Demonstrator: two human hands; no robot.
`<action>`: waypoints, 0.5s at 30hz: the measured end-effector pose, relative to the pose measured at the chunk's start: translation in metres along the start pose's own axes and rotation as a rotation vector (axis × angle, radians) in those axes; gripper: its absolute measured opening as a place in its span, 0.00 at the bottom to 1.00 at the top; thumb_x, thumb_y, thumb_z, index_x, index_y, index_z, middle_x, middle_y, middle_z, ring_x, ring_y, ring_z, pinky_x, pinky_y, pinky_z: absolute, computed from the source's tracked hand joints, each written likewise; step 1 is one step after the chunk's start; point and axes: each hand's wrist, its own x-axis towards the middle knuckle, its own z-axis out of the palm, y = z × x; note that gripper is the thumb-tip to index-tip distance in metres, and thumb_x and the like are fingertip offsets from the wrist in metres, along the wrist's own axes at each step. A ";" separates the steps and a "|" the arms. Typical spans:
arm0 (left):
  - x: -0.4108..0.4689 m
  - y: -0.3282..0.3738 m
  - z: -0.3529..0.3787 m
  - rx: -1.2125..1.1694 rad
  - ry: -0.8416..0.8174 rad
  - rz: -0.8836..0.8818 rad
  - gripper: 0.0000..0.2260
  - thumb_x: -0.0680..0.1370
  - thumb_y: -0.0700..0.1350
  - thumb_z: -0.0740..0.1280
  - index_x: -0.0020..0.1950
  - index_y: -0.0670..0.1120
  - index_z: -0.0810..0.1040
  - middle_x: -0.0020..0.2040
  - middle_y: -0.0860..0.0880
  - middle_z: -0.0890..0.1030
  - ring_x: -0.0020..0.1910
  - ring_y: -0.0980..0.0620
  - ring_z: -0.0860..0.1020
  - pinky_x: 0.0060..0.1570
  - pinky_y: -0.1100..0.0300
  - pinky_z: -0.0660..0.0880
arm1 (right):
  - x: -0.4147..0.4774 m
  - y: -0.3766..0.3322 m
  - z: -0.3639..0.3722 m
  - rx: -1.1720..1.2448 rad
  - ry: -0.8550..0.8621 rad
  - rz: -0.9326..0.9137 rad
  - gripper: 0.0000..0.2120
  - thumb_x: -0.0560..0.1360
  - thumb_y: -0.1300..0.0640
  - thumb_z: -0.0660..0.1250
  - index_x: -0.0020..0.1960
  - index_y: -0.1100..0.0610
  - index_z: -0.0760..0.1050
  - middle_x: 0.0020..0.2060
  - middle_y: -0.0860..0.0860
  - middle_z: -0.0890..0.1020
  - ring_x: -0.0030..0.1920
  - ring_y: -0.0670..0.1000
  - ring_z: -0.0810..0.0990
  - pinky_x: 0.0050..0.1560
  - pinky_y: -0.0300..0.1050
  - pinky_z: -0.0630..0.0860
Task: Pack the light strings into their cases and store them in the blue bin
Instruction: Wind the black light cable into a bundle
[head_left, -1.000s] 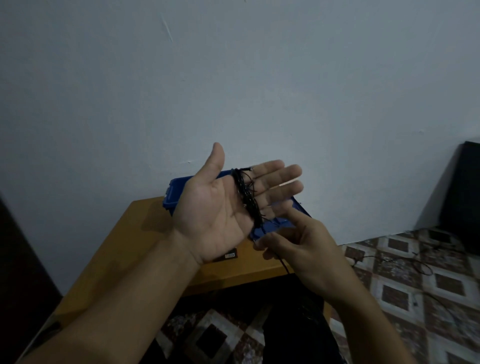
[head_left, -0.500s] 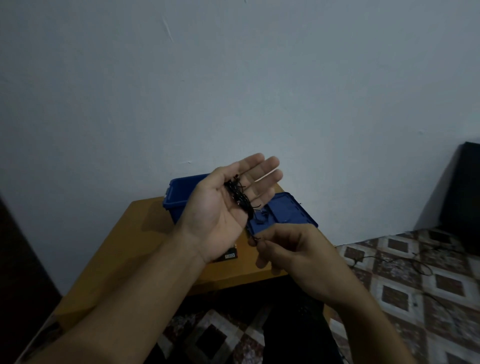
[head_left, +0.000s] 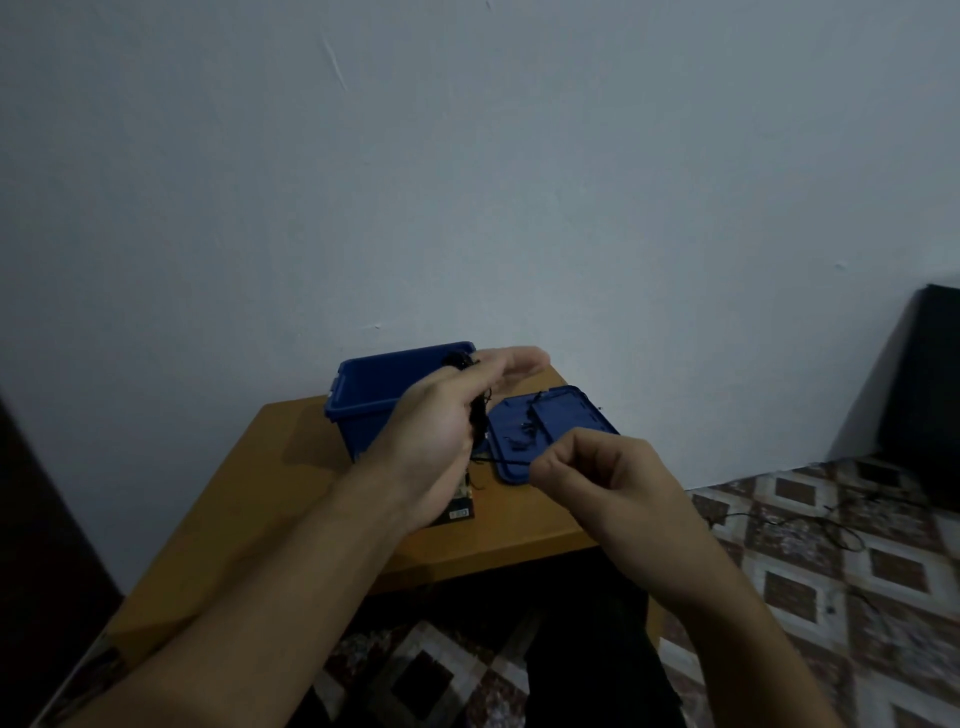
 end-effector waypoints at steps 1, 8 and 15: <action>0.000 -0.001 0.000 0.095 -0.005 -0.017 0.16 0.85 0.47 0.55 0.61 0.45 0.81 0.61 0.52 0.83 0.64 0.57 0.77 0.67 0.59 0.69 | 0.000 -0.001 0.000 0.022 0.012 0.001 0.12 0.80 0.53 0.68 0.39 0.57 0.76 0.25 0.43 0.71 0.25 0.41 0.66 0.29 0.33 0.65; -0.010 0.003 0.006 0.541 -0.116 -0.323 0.20 0.84 0.54 0.58 0.39 0.42 0.76 0.31 0.44 0.75 0.25 0.50 0.69 0.32 0.58 0.69 | -0.001 -0.007 -0.002 0.171 0.042 -0.053 0.13 0.77 0.51 0.70 0.34 0.50 0.76 0.26 0.45 0.71 0.26 0.45 0.66 0.29 0.36 0.64; -0.014 0.003 0.004 0.444 -0.281 -0.375 0.37 0.75 0.75 0.45 0.29 0.44 0.70 0.25 0.48 0.66 0.23 0.51 0.60 0.26 0.58 0.58 | -0.003 -0.006 -0.004 0.189 0.113 -0.168 0.09 0.80 0.61 0.67 0.41 0.62 0.77 0.28 0.46 0.77 0.28 0.47 0.71 0.30 0.40 0.70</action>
